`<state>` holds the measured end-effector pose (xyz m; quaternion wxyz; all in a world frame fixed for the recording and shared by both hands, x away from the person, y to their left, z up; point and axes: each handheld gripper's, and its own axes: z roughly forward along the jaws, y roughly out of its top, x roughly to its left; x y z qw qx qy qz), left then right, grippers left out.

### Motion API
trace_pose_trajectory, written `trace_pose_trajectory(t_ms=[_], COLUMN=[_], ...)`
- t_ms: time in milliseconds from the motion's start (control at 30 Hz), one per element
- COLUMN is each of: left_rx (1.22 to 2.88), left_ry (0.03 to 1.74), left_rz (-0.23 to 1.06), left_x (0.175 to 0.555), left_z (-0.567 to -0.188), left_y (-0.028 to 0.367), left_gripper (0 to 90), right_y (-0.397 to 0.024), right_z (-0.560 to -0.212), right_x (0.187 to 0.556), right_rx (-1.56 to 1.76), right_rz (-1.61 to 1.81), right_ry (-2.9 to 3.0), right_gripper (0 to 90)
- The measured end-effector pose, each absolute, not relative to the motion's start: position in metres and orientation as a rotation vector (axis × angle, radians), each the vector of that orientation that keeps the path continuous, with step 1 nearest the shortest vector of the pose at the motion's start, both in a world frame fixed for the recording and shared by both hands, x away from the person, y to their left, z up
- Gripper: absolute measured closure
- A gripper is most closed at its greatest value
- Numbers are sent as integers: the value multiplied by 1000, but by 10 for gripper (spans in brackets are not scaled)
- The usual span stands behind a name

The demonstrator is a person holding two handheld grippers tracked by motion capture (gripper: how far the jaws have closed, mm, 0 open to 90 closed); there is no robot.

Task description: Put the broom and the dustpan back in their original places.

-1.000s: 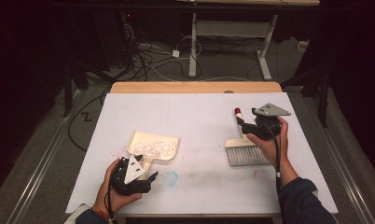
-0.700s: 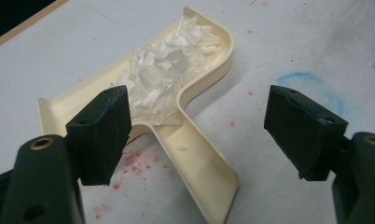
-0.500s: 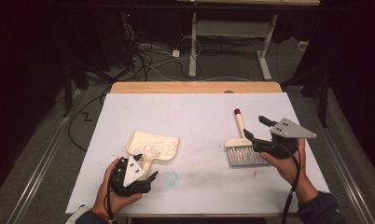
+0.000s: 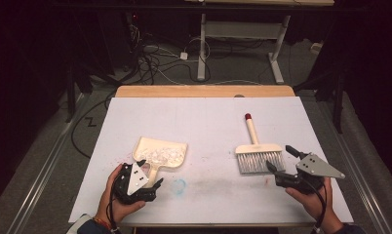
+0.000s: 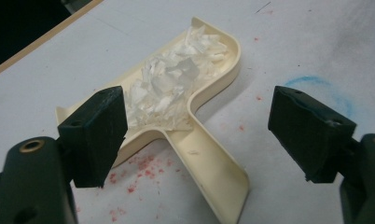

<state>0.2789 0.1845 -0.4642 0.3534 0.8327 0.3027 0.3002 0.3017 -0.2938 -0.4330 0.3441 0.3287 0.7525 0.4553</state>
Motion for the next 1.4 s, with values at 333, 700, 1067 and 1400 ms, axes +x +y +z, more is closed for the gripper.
trace_pose_trajectory(t_ms=[333,700,1067,1400], left_rx=[2168,2171,2160,2133], left_ry=[766,767,786,819], left_rz=[796,813,823,840], left_x=[274,275,273,277], left_z=[-466,-467,-466,-465], left_y=[184,182,183,188], left_gripper=[180,180,180,179], right_y=[-294,-295,-297,-292], right_z=[-433,-433,-431,-429], right_x=[292,292,293,296], right_rx=[846,839,859,781], right_rz=[1143,1180,1234,1197], right_ry=[1935,1943,1952,1963], right_gripper=[184,191,194,181])
